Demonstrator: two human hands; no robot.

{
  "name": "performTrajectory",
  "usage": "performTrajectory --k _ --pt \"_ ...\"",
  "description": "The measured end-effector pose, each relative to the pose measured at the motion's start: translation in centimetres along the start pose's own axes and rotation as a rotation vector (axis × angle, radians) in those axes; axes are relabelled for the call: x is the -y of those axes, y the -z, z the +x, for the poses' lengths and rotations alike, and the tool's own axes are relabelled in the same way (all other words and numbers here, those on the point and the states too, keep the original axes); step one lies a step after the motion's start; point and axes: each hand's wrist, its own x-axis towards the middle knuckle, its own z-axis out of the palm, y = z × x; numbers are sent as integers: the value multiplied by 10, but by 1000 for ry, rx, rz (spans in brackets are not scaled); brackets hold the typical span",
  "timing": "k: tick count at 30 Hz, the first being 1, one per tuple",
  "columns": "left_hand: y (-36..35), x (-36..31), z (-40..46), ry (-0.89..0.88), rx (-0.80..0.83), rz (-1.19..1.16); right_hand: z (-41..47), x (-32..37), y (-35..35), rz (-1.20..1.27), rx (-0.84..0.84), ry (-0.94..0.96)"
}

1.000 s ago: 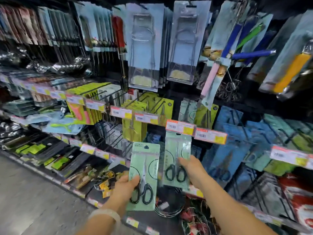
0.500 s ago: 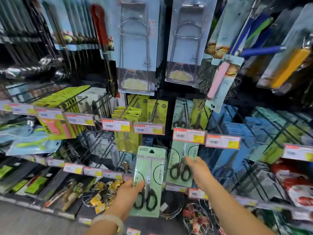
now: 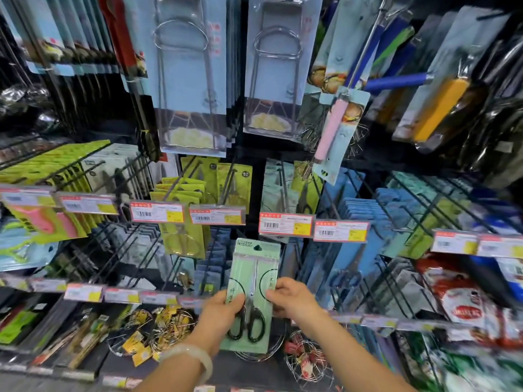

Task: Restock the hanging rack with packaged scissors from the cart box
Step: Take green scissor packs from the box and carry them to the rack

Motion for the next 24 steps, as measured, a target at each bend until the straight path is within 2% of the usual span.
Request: performTrajectory --k 5,11,21,24 --pt "-22 -21 7 -168 -115 96 -4 10 17 -79 -154 139" --pt "-40 -57 22 -303 -128 120 12 34 34 -4 -295 222" --pt "-43 -43 43 -297 -137 152 25 22 30 -2 -359 204" --pt "-46 -42 54 -258 -159 155 34 22 32 -140 -376 129"
